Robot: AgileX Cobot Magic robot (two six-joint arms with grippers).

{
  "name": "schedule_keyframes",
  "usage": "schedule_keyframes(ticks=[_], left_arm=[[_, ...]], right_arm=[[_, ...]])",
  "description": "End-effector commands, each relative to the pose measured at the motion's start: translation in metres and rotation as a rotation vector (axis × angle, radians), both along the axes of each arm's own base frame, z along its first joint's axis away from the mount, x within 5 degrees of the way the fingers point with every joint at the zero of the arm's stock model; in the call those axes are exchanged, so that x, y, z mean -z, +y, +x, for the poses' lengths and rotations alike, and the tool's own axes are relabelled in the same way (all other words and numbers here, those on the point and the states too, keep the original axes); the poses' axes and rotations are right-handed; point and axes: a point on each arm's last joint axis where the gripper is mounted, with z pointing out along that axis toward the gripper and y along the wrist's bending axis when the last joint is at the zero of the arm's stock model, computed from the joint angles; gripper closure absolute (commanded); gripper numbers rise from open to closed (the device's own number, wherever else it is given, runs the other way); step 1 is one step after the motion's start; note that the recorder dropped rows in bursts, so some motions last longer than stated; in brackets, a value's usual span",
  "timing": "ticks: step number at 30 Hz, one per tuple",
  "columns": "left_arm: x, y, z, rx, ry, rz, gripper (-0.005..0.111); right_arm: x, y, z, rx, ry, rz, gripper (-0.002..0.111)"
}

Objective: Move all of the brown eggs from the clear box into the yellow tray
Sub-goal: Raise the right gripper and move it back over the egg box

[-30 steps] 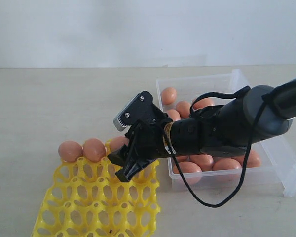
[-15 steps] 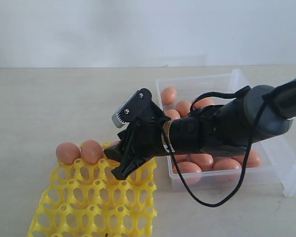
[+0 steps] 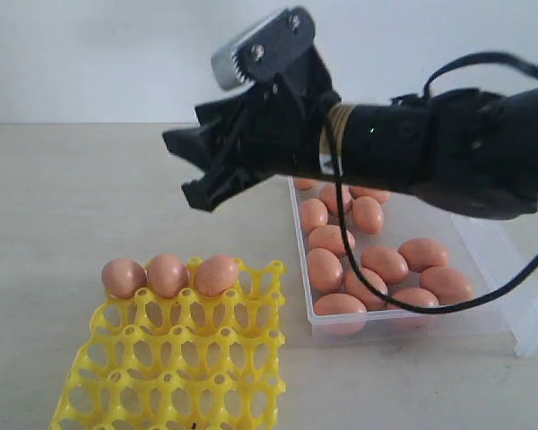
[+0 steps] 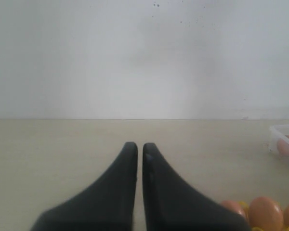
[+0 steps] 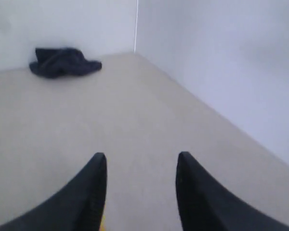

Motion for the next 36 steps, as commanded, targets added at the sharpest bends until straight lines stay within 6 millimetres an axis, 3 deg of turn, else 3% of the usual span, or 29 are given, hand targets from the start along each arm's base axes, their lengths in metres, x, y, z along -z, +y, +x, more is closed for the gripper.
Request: schedule_keyframes(ticks=[1, 3, 8, 10, 12, 15, 17, 23, 28, 36], left_arm=[[0.001, 0.000, 0.000, -0.003, -0.005, 0.002, 0.103], [0.001, 0.000, 0.000, -0.003, -0.005, 0.002, 0.103], [0.001, 0.000, 0.000, -0.002, 0.001, 0.003, 0.103], [0.001, 0.000, 0.000, -0.002, 0.001, 0.003, 0.103], [0.001, 0.000, 0.000, -0.002, 0.001, 0.003, 0.103], [0.001, 0.000, 0.000, -0.002, 0.001, 0.003, 0.103], [0.001, 0.000, 0.000, -0.002, 0.001, 0.003, 0.103], [0.001, 0.000, 0.000, -0.002, 0.001, 0.003, 0.103], [0.001, 0.000, 0.000, -0.002, 0.001, 0.003, 0.103], [0.001, 0.000, 0.000, -0.002, 0.001, 0.003, 0.103]], right_arm=[[-0.053, -0.022, -0.020, 0.116, -0.074, 0.011, 0.098], [-0.053, -0.041, -0.021, 0.258, -0.006, -0.109, 0.108], [-0.017, -0.107, 0.009, 0.587, 0.266, -0.277, 0.108], [0.000, -0.128, 0.024, 0.674, 0.348, -0.280, 0.100], [0.017, -0.138, 0.034, 0.729, 0.443, -0.352, 0.084], [0.044, -0.141, 0.047, 0.790, 0.622, -0.472, 0.054], [0.056, -0.139, 0.056, 0.809, 0.699, -0.470, 0.045], [0.082, -0.129, 0.087, 0.815, 0.796, -0.449, 0.056], [0.101, -0.126, 0.095, 0.808, 0.850, -0.449, 0.060], [0.100, -0.117, 0.098, 0.736, 0.827, -0.386, 0.060]])
